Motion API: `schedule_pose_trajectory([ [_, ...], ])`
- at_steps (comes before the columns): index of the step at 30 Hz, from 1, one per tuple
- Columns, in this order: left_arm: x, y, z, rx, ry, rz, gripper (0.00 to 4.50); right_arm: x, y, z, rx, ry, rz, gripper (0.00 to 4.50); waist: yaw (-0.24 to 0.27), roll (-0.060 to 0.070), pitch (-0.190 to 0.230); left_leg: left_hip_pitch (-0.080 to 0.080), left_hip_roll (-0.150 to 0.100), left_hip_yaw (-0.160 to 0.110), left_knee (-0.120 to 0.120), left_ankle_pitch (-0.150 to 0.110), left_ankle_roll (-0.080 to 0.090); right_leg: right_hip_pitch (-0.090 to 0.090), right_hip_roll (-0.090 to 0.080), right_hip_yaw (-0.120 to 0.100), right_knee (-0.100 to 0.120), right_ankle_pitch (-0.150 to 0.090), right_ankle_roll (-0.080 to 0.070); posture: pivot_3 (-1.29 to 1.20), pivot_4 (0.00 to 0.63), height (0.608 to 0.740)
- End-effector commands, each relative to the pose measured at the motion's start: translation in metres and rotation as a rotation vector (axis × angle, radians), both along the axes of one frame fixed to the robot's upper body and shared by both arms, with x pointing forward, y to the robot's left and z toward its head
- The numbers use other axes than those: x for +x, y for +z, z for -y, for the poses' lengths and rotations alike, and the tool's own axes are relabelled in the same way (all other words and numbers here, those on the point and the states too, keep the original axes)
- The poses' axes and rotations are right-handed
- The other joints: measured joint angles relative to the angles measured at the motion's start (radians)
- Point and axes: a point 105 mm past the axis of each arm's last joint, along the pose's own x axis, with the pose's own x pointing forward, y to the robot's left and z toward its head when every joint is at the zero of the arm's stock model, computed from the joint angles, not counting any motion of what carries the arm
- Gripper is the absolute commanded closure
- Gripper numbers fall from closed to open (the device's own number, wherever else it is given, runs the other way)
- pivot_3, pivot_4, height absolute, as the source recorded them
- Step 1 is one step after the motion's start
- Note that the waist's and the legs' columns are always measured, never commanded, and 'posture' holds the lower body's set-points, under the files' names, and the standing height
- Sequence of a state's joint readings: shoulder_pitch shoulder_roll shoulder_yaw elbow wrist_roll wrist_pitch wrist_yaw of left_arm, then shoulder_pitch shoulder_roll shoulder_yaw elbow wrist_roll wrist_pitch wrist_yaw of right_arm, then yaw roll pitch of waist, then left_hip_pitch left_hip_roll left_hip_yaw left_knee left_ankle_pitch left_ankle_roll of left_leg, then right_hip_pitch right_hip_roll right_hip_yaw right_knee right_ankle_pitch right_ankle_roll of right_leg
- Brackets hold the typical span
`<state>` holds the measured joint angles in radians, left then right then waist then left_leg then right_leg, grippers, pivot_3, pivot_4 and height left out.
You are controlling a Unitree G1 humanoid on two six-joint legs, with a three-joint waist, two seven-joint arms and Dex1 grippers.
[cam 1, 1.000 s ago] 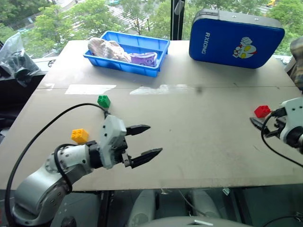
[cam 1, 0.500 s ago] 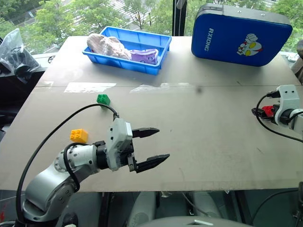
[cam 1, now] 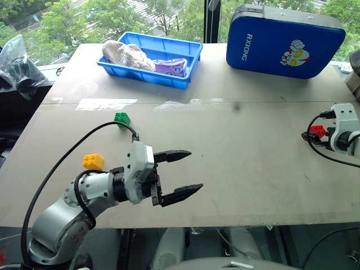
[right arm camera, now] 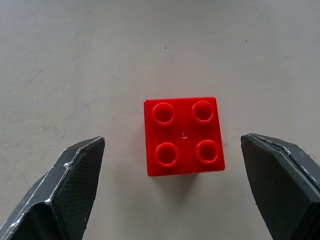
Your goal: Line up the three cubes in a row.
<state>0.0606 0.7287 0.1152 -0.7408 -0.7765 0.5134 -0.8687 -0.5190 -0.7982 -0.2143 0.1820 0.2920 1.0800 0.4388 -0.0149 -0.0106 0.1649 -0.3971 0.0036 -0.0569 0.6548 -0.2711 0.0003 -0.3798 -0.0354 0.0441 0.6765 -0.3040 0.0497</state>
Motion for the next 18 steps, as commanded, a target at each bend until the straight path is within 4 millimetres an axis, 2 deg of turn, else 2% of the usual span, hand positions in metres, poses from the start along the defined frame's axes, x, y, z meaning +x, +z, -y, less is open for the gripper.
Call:
schedule_pose_trajectory([
  [1, 0.0, 0.004, -0.001, 0.005, -0.001, 0.039, 0.0, 0.003, 0.019, 0.003, -0.026, 0.003, 0.057, 0.87, 0.0, 0.0, 0.0, 0.0, 0.0, 0.0, 0.0, 0.0, 0.0, 0.0, 0.0, 0.0, 0.0, 0.0, 0.0, 0.0, 0.15, 0.74],
  [6, -0.001, 0.003, -0.001, -0.002, 0.008, 0.031, 0.0, 0.003, 0.018, 0.002, -0.036, 0.015, 0.057, 3.1, 0.0, 0.0, 0.0, 0.0, 0.0, 0.0, 0.0, 0.0, 0.0, 0.0, 0.0, 0.0, 0.0, 0.0, 0.0, 0.0, 0.15, 0.74],
  [9, 0.0, 0.003, -0.002, -0.004, 0.019, 0.028, 0.0, 0.005, 0.019, 0.0, -0.034, 0.026, 0.068, 3.2, 0.0, 0.0, 0.0, 0.0, 0.0, 0.0, 0.0, 0.0, 0.0, 0.0, 0.0, 0.0, 0.0, 0.0, 0.0, 0.0, 0.15, 0.74],
  [12, 0.002, 0.003, -0.005, -0.01, 0.046, 0.02, 0.0, 0.009, 0.029, -0.014, -0.041, 0.124, 0.121, 3.2, 0.0, 0.0, 0.0, 0.0, 0.0, 0.0, 0.0, 0.0, 0.0, 0.0, 0.0, 0.0, 0.0, 0.0, 0.0, 0.0, 0.15, 0.74],
  [13, 0.003, 0.003, -0.007, -0.008, 0.066, 0.034, 0.0, 0.009, 0.037, -0.032, -0.046, 0.238, 0.168, 3.2, -0.001, 0.0, 0.0, 0.0, 0.0, 0.0, 0.0, 0.0, 0.0, 0.0, 0.0, 0.0, 0.0, 0.0, 0.0, 0.0, 0.15, 0.74],
  [15, 0.004, 0.001, -0.014, 0.014, 0.12, 0.06, 0.0, 0.0, 0.052, -0.079, -0.045, 0.53, 0.244, 3.2, -0.005, 0.001, 0.0, 0.0, 0.0, 0.0, 0.0, 0.0, 0.0, 0.0, 0.0, 0.0, 0.0, 0.0, 0.0, 0.0, 0.15, 0.74],
  [16, 0.002, -0.001, -0.018, 0.017, 0.144, 0.06, 0.0, -0.01, 0.059, -0.11, -0.005, 0.695, 0.268, 3.2, -0.009, 0.001, 0.0, 0.0, 0.001, 0.0, 0.0, 0.0, 0.0, 0.0, 0.0, 0.0, 0.0, 0.0, 0.0, 0.0, 0.15, 0.74],
  [18, -0.007, -0.004, -0.024, 0.032, 0.15, 0.047, 0.0, -0.031, 0.064, -0.154, 0.015, 0.974, 0.281, 3.2, -0.019, 0.001, 0.0, 0.0, 0.002, -0.001, 0.0, 0.0, 0.0, 0.0, 0.001, 0.0, 0.0, 0.0, 0.0, 0.0, 0.15, 0.74],
])
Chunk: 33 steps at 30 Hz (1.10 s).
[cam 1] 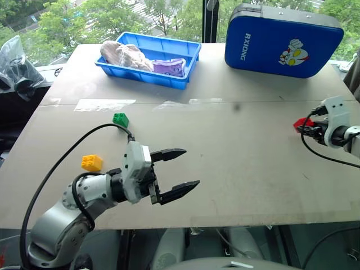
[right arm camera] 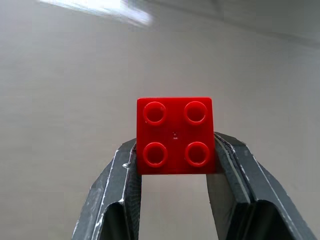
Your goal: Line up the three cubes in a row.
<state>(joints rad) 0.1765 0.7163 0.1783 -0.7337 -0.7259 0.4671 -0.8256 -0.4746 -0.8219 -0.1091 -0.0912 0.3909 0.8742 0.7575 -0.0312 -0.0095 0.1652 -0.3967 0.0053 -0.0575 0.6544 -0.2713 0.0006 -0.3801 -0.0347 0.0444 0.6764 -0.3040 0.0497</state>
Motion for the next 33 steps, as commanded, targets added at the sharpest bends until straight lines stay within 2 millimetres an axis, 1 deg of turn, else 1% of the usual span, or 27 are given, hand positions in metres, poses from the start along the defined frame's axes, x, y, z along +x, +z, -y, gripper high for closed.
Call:
schedule_pose_trajectory([
  [1, -0.016, 0.005, -0.007, 0.036, -0.018, 0.027, 0.0, -0.036, 0.021, -0.074, -0.062, 0.495, 0.089, 3.2, -0.004, 0.0, 0.0, 0.0, 0.0, -0.001, 0.0, 0.0, 0.0, 0.0, 0.0, -0.001, 0.0, 0.0, 0.0, 0.0, 0.15, 0.74],
  [3, -0.023, 0.004, -0.015, 0.027, -0.052, -0.056, 0.0, -0.044, 0.008, -0.101, -0.163, 0.686, 0.073, 3.2, -0.006, -0.001, 0.0, 0.0, 0.0, -0.001, 0.0, 0.0, 0.0, 0.0, 0.0, -0.001, 0.0, 0.0, 0.0, 0.0, 0.15, 0.74],
  [5, -0.023, 0.008, -0.021, 0.032, -0.054, -0.057, 0.0, -0.043, -0.003, -0.123, -0.207, 0.81, 0.068, 3.2, -0.001, -0.001, 0.0, 0.001, 0.0, -0.002, 0.001, 0.0, 0.0, 0.002, -0.001, -0.003, 0.0, 0.0, 0.0, 0.0, 0.15, 0.74],
  [7, -0.022, 0.011, -0.024, 0.041, -0.048, -0.043, 0.0, -0.04, -0.012, -0.133, -0.255, 0.885, 0.065, 3.2, -0.001, -0.001, 0.0, 0.001, -0.001, -0.002, 0.003, 0.0, 0.0, 0.003, -0.001, -0.003, 0.0, 0.0, 0.0, 0.0, 0.15, 0.74],
  [9, -0.023, 0.012, -0.028, 0.042, -0.041, -0.042, 0.0, -0.034, -0.021, -0.133, -0.312, 0.92, 0.061, 3.2, 0.004, -0.001, 0.0, 0.001, -0.001, -0.003, 0.005, 0.0, 0.0, 0.003, -0.001, -0.004, 0.001, 0.0, 0.0, 0.0, 0.15, 0.74],
  [11, -0.025, 0.011, -0.032, 0.05, -0.031, -0.041, 0.0, -0.028, -0.026, -0.133, -0.333, 0.931, 0.048, 3.2, 0.008, -0.001, 0.0, 0.001, -0.002, -0.003, 0.006, 0.0, 0.0, 0.003, -0.002, -0.004, 0.001, 0.0, 0.0, 0.0, 0.15, 0.74],
  [14, -0.03, 0.008, -0.034, 0.064, -0.025, -0.043, 0.0, -0.02, -0.029, -0.131, -0.344, 0.935, 0.032, 3.2, 0.007, -0.001, 0.0, 0.0, -0.001, -0.003, 0.005, 0.002, -0.004, 0.002, -0.002, -0.004, 0.0, 0.0, 0.0, 0.0, 0.15, 0.74],
  [20, -0.035, 0.013, -0.035, 0.06, -0.014, -0.031, 0.0, -0.008, -0.035, -0.127, -0.373, 0.937, 0.013, 3.2, 0.004, -0.001, 0.0, 0.0, -0.001, -0.003, 0.004, 0.001, -0.002, 0.002, -0.002, -0.004, 0.0, 0.0, 0.0, 0.0, 0.15, 0.74],
  [23, -0.034, 0.018, -0.032, 0.082, -0.013, -0.013, 0.0, -0.002, -0.038, -0.127, -0.391, 0.939, 0.0, 3.2, 0.0, -0.001, 0.0, 0.0, -0.001, -0.003, 0.004, 0.0, -0.001, 0.002, -0.002, -0.004, 0.001, 0.0, 0.0, 0.0, 0.15, 0.74],
  [30, -0.026, 0.026, -0.022, 0.086, -0.021, -0.002, 0.0, 0.003, -0.048, -0.127, -0.419, 0.974, -0.041, 3.2, -0.005, -0.001, 0.0, 0.0, -0.001, -0.003, 0.004, 0.0, -0.001, 0.002, -0.002, -0.004, 0.001, 0.0, 0.0, 0.0, 0.15, 0.74],
  [31, -0.024, 0.026, -0.021, 0.087, -0.02, -0.005, 0.0, 0.004, -0.048, -0.126, -0.415, 0.975, -0.043, 2.18, -0.006, -0.001, 0.0, 0.0, -0.001, -0.003, 0.004, 0.0, -0.001, 0.002, -0.002, -0.004, 0.001, 0.0, 0.0, 0.0, 0.15, 0.74],
  [32, -0.024, 0.026, -0.021, 0.087, -0.018, -0.008, 0.0, 0.004, -0.048, -0.126, -0.413, 0.975, -0.043, 1.84, -0.007, -0.001, 0.0, 0.001, -0.001, -0.003, 0.004, 0.001, -0.002, 0.002, -0.002, -0.004, 0.001, 0.0, 0.0, 0.0, 0.15, 0.74],
  [33, -0.023, 0.025, -0.02, 0.085, -0.015, -0.014, 0.0, 0.006, -0.047, -0.126, -0.41, 0.964, -0.034, 1.3, -0.007, -0.001, 0.001, 0.001, -0.001, -0.003, 0.004, 0.001, -0.002, 0.002, -0.002, -0.004, 0.001, 0.0, 0.0, 0.0, 0.15, 0.74],
])
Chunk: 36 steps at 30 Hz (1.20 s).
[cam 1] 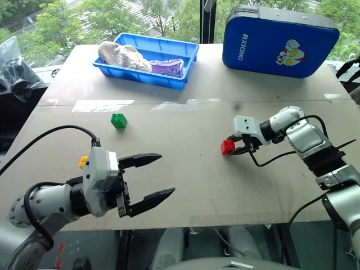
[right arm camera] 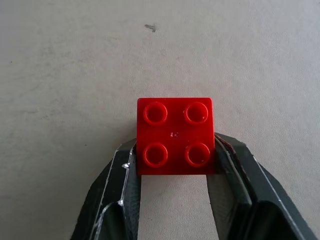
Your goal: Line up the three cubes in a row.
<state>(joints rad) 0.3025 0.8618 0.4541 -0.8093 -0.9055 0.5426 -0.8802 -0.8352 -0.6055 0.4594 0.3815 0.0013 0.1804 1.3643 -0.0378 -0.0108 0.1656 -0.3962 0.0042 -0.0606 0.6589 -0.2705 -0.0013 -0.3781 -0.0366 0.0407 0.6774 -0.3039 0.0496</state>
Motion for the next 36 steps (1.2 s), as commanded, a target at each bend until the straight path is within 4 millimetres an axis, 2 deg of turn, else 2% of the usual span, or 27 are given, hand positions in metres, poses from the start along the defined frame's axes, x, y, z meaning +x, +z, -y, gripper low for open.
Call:
schedule_pose_trajectory([
  [1, -0.002, 0.002, 0.006, -0.002, -0.014, -0.005, 0.0, 0.003, 0.011, 0.0, 0.019, 0.008, 0.04, 0.65, 0.0, 0.0, 0.0, 0.0, 0.0, 0.0, 0.0, 0.001, -0.002, 0.0, 0.0, 0.0, 0.0, 0.0, 0.0, 0.0, 0.15, 0.74],
  [3, 0.001, 0.0, 0.003, 0.005, 0.026, -0.008, 0.0, 0.001, 0.023, 0.001, 0.082, -0.009, 0.058, 0.03, 0.0, 0.0, 0.0, 0.0, 0.0, 0.0, 0.0, 0.001, -0.002, 0.0, 0.0, 0.0, 0.0, 0.0, 0.0, 0.0, 0.15, 0.74],
  [7, 0.009, -0.009, -0.016, -0.012, 0.19, -0.015, 0.0, -0.011, 0.051, 0.005, 0.225, -0.042, 0.125, 0.03, 0.001, 0.0, 0.0, -0.001, 0.0, 0.0, 0.0, 0.001, -0.003, 0.0, -0.002, 0.0, -0.001, 0.0, 0.0, 0.0, 0.15, 0.74],
  [10, 0.018, -0.021, -0.05, 0.002, 0.418, -0.037, 0.0, -0.029, 0.071, 0.014, 0.366, -0.062, 0.181, 0.03, 0.003, 0.0, 0.0, -0.001, 0.0, 0.0, 0.0, 0.0, -0.001, 0.0, -0.003, 0.0, -0.001, 0.0, 0.0, 0.0, 0.15, 0.74],
  [12, 0.024, -0.031, -0.082, 0.043, 0.615, -0.078, 0.0, -0.048, 0.086, 0.018, 0.47, -0.047, 0.223, 0.03, 0.007, 0.0, 0.0, -0.001, 0.0, -0.001, -0.001, -0.001, 0.001, 0.0, -0.003, 0.0, 0.0, 0.0, 0.0, 0.0, 0.15, 0.74],
  [14, 0.03, -0.031, -0.106, 0.025, 0.741, -0.108, 0.0, -0.073, 0.097, 0.016, 0.565, -0.029, 0.214, 0.03, 0.017, 0.0, 0.0, -0.001, 0.0, -0.002, -0.001, -0.001, 0.002, 0.0, -0.003, 0.0, 0.0, 0.0, 0.0, 0.0, 0.15, 0.74],
  [15, 0.033, -0.028, -0.111, 0.0, 0.758, -0.113, 0.0, -0.082, 0.099, 0.013, 0.59, -0.03, 0.217, 0.03, 0.019, 0.0, 0.0, -0.001, 0.0, -0.002, 0.0, -0.001, 0.002, 0.0, -0.003, 0.0, 0.0, 0.0, 0.0, 0.0, 0.15, 0.74],
  [17, 0.038, -0.024, -0.114, -0.019, 0.76, -0.107, 0.0, -0.087, 0.098, 0.01, 0.597, -0.069, 0.24, 0.03, 0.023, -0.001, -0.001, 0.0, 0.0, -0.002, 0.0, -0.001, 0.002, 0.001, -0.003, -0.001, 0.001, 0.0, 0.0, 0.0, 0.15, 0.74],
  [18, 0.041, -0.024, -0.113, -0.013, 0.737, -0.104, 0.0, -0.089, 0.09, 0.01, 0.564, -0.093, 0.217, 0.03, 0.023, -0.001, -0.001, 0.0, 0.0, -0.002, 0.0, -0.001, 0.002, 0.001, -0.003, -0.001, 0.001, 0.0, 0.0, 0.0, 0.15, 0.74],
  [21, 0.047, -0.023, -0.103, -0.004, 0.631, -0.101, 0.0, -0.088, 0.07, 0.013, 0.47, -0.189, 0.127, 0.03, 0.025, -0.002, -0.001, 0.001, -0.001, -0.001, 0.001, -0.001, 0.002, 0.001, -0.002, -0.001, 0.001, 0.0, 0.0, 0.0, 0.15, 0.74],
  [24, 0.056, -0.021, -0.108, 0.0, 0.613, -0.1, 0.0, -0.084, 0.064, 0.017, 0.439, -0.231, 0.098, 0.03, 0.025, -0.002, -0.001, 0.001, -0.001, -0.001, 0.001, -0.001, 0.002, 0.001, -0.002, 0.0, 0.001, 0.0, 0.0, 0.0, 0.15, 0.74],
  [29, 0.098, -0.01, -0.131, 0.029, 0.779, -0.095, 0.0, -0.089, 0.084, 0.013, 0.582, -0.18, 0.166, 0.03, 0.026, -0.002, -0.001, 0.0, -0.001, -0.004, 0.0, -0.001, 0.002, 0.001, 0.001, -0.003, 0.001, 0.0, 0.0, 0.0, 0.15, 0.74],
  [32, 0.122, -0.012, -0.152, 0.06, 0.93, -0.125, 0.0, -0.094, 0.095, 0.009, 0.663, -0.181, 0.211, 0.03, 0.025, -0.002, -0.001, -0.001, -0.002, -0.002, 0.001, -0.001, 0.002, 0.001, 0.0, -0.002, 0.001, 0.0, 0.0, 0.0, 0.15, 0.74],
  [36, 0.144, -0.017, -0.165, 0.118, 1.017, -0.128, 0.0, -0.1, 0.1, 0.006, 0.7, -0.206, 0.235, 0.03, 0.02, -0.003, -0.001, -0.001, -0.002, -0.002, 0.001, -0.001, 0.001, 0.0, 0.001, -0.001, 0.001, 0.0, 0.0, 0.0, 0.15, 0.74],
])
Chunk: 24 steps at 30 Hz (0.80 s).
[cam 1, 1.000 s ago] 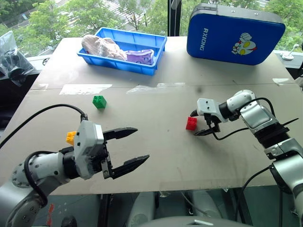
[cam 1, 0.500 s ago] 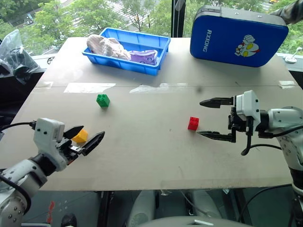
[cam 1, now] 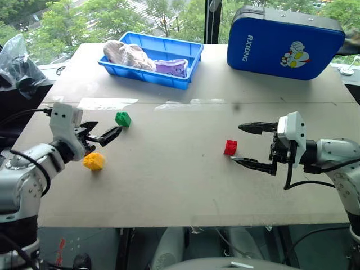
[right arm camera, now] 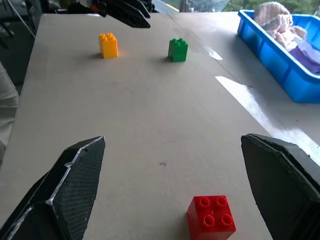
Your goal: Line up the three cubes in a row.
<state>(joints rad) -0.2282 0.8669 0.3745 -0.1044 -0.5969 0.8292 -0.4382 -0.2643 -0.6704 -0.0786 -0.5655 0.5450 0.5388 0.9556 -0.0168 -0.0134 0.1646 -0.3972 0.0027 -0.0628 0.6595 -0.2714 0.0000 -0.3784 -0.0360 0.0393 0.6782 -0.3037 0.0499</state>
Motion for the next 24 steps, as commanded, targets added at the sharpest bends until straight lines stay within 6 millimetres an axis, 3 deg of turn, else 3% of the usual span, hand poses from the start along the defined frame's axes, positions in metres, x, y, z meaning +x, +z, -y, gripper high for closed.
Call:
schedule_pose_trajectory([
  [1, 0.017, -0.002, -0.014, 0.069, 0.074, -0.009, 0.0, -0.01, 0.014, -0.002, 0.027, -0.024, 0.074, 0.03, 0.001, 0.0, 0.0, 0.0, 0.0, 0.0, -0.001, 0.001, -0.001, 0.0, 0.0, 0.001, 0.0, 0.0, 0.0, 0.0, 0.15, 0.74],
  [7, 0.055, -0.011, -0.012, 0.047, 0.114, 0.012, 0.0, -0.017, 0.015, -0.006, 0.015, -0.055, 0.088, 0.03, 0.005, -0.001, 0.0, -0.001, 0.0, 0.0, 0.001, 0.002, -0.004, 0.0, 0.0, 0.0, 0.0, 0.0, 0.0, 0.0, 0.15, 0.74],
  [10, 0.068, -0.019, 0.002, -0.016, 0.069, -0.002, 0.0, -0.021, 0.017, -0.007, 0.013, -0.058, 0.095, 0.03, 0.006, -0.002, 0.0, -0.001, -0.001, 0.0, 0.002, 0.002, -0.004, 0.0, 0.0, -0.001, 0.001, 0.0, 0.0, 0.0, 0.15, 0.74],
  [14, 0.073, -0.02, 0.018, -0.058, 0.028, -0.012, 0.0, -0.024, 0.021, -0.003, 0.005, -0.071, 0.113, 0.03, -0.001, -0.003, 0.0, -0.002, -0.001, 0.0, 0.003, 0.002, -0.004, 0.0, 0.0, -0.001, 0.001, 0.0, 0.0, 0.0, 0.15, 0.74],
  [24, 0.086, -0.02, 0.024, -0.078, 0.112, 0.036, 0.0, -0.024, 0.022, 0.0, -0.008, -0.094, 0.11, 0.03, 0.004, -0.004, 0.0, -0.002, 0.0, -0.001, 0.005, 0.002, -0.004, 0.0, 0.0, -0.001, 0.002, 0.0, 0.0, 0.0, 0.15, 0.74],
])
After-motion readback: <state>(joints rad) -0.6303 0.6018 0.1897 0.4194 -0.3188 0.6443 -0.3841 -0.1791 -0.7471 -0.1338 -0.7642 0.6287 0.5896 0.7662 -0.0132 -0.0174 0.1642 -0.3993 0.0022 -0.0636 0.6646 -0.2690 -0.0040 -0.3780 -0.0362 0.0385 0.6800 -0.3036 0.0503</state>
